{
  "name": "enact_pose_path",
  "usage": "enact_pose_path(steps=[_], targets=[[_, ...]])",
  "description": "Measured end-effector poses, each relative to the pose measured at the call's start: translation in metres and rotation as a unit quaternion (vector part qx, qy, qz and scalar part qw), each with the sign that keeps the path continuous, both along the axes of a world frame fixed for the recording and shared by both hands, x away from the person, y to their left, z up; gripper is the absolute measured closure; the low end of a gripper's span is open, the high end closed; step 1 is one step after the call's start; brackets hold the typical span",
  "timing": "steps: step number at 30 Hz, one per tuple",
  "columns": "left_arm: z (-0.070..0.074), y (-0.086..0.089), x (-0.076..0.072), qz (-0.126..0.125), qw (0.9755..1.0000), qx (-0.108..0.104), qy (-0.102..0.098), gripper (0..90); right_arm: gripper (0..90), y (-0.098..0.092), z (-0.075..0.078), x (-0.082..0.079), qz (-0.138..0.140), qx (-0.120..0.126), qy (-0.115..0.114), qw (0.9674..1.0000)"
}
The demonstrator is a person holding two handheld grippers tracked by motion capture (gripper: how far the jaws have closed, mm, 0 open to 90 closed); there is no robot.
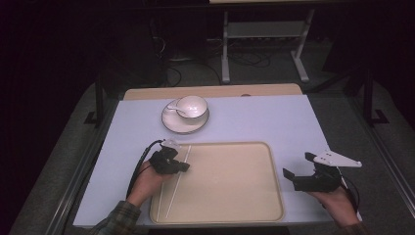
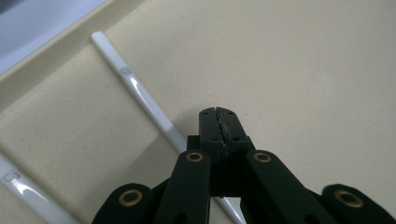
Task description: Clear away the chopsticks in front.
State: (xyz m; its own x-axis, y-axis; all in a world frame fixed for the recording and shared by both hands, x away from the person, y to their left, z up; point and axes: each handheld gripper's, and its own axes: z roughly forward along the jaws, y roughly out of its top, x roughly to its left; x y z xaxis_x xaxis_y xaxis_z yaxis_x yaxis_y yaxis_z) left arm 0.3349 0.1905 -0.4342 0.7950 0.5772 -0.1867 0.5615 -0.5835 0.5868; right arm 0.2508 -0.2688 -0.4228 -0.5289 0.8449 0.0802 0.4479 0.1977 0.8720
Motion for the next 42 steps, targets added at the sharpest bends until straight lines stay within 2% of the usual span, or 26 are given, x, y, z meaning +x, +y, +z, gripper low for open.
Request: enact_pose_path(steps=[15,23,30,38,42], targets=[[-0.001,0.024,0.002,0.04,0.9991,0.012,-0.002,89.9,0.0,-0.002,0.0,0.001,-0.003,0.002,0.0,1.0],[0.001,0.038,-0.002,0.057,0.9983,0.008,-0.003,89.9,0.0,0.0,0.0,0.0,0.0,0.001,-0.001,1.0],[0.0,0.046,-0.005,0.062,0.998,0.006,0.0,90.0,0.0,0.0,0.0,0.001,0.0,0.0,-0.001,1.0],[-0.001,0.046,-0.007,0.056,0.9984,0.006,0.002,89.9,0.0,-0.001,0.0,0.001,-0.001,0.0,-0.001,1.0],[0.003,0.047,-0.005,0.052,0.9986,-0.008,0.001,89.0,0.0,0.001,0.001,0.001,0.0,0.0,-0.001,1.0]])
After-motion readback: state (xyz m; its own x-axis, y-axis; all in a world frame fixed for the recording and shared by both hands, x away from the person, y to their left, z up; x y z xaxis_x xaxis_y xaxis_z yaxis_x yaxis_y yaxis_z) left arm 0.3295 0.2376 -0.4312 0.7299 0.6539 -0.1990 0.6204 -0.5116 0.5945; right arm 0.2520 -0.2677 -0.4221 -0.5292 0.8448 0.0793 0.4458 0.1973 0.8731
